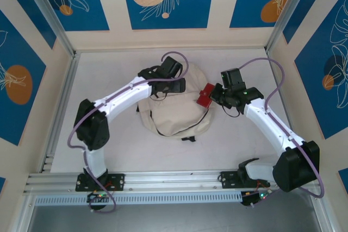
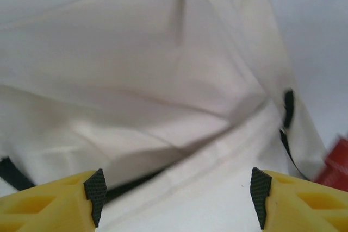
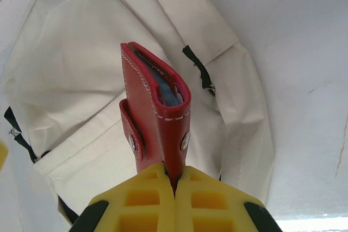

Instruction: Pack the student bag

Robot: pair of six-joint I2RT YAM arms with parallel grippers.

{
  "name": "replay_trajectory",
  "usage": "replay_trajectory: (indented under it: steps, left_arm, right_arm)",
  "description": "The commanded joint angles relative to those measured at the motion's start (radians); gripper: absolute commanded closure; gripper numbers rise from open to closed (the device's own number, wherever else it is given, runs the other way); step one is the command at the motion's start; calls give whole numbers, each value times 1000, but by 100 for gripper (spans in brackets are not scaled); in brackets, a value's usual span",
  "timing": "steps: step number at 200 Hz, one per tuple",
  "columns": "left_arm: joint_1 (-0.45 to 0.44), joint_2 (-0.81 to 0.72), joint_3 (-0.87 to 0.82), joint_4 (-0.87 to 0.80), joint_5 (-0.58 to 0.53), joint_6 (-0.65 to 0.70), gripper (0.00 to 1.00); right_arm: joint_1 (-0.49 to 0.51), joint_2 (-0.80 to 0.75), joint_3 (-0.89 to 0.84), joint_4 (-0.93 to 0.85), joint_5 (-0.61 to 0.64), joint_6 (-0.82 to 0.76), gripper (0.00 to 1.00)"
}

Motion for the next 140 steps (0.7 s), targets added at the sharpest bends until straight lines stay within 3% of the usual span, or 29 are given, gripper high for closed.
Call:
replay_trajectory:
  steps: [1,27,104,140]
  left_arm:
    - [6,120,112,-137,-82,-93,28]
    - [8,218,217,-192,-107,-143,30]
    - [8,358,372,-289,-98,-165,50]
    - [9,373,409,-304,-96,-143,73]
  right_arm:
    - [-8,-22,-18,31,-40,-1,100]
    - [-14,-33,-45,59,-78,-3,100]
    - [-17,-33,-88,107,-138,-15,100]
    - [-18,-33,-88,112,-143,-14,100]
